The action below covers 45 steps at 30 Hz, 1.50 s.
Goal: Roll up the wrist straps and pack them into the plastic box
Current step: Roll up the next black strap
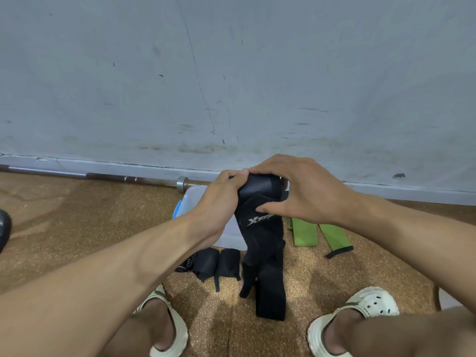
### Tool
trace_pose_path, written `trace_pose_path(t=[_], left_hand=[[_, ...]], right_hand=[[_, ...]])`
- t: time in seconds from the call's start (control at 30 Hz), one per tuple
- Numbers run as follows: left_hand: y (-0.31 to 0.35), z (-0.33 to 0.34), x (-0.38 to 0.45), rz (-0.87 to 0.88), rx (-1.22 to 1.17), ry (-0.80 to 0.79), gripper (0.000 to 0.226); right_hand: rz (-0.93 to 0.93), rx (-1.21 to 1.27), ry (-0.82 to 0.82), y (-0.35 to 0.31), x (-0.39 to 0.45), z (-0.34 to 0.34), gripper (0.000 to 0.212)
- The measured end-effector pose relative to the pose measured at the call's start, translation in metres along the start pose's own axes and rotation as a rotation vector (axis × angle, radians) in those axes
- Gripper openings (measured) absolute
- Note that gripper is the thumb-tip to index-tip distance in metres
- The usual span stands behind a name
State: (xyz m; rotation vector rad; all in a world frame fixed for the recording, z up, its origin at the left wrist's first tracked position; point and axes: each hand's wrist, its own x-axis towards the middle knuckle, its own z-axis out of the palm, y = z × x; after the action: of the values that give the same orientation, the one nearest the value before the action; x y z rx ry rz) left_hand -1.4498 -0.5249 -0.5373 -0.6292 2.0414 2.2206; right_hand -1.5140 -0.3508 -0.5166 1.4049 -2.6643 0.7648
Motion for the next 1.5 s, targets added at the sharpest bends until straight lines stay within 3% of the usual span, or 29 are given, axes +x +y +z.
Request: trace_pose_path(t=[0.1,0.17,0.27,0.43,0.6,0.8,1.0,1.13,1.2,1.37,1.5], left_hand=[[0.002,-0.004,-0.004,0.003,0.079,-0.094,0.051],[0.003,-0.009,-0.009,0.037,0.208,-0.176,0.053],[0.004,-0.017,-0.013,0.208,0.465,-0.208,0.047],[0.006,-0.029,-0.007,0.482,0.645,-0.172,0.062],[0.000,-0.024,-0.007,0.651,0.700,-0.185,0.060],[-0.001,-0.024,-0.004,0.810,0.944,-0.087,0.070],[0.009,-0.027,0.003,0.685,0.900,-0.044,0.056],[0.007,-0.033,0.003,0.469,0.819,-0.094,0.045],[0.004,-0.035,0.002,0.410,0.799,-0.131,0.047],[0.009,-0.033,-0.001,0.343,0.581,-0.149,0.055],[0.012,-0.028,-0.006,0.253,0.506,-0.225,0.043]], right_hand=[[0.116,0.093,0.045,-0.002,-0.004,0.001,0.053],[0.230,0.295,0.050,0.000,-0.005,0.000,0.043],[0.319,0.503,0.039,0.007,-0.006,-0.005,0.031],[0.382,0.632,-0.038,0.009,-0.007,-0.010,0.015],[0.453,0.749,-0.127,0.008,-0.008,-0.006,0.026],[0.583,0.879,-0.078,0.006,-0.005,0.004,0.027],[0.521,0.807,-0.147,0.005,-0.009,0.001,0.033],[0.368,0.637,-0.177,0.008,-0.014,0.002,0.072],[0.296,0.608,-0.148,0.009,-0.016,0.001,0.078],[0.210,0.507,-0.081,0.002,-0.016,0.004,0.077],[0.251,0.477,-0.033,0.000,-0.013,0.005,0.065]])
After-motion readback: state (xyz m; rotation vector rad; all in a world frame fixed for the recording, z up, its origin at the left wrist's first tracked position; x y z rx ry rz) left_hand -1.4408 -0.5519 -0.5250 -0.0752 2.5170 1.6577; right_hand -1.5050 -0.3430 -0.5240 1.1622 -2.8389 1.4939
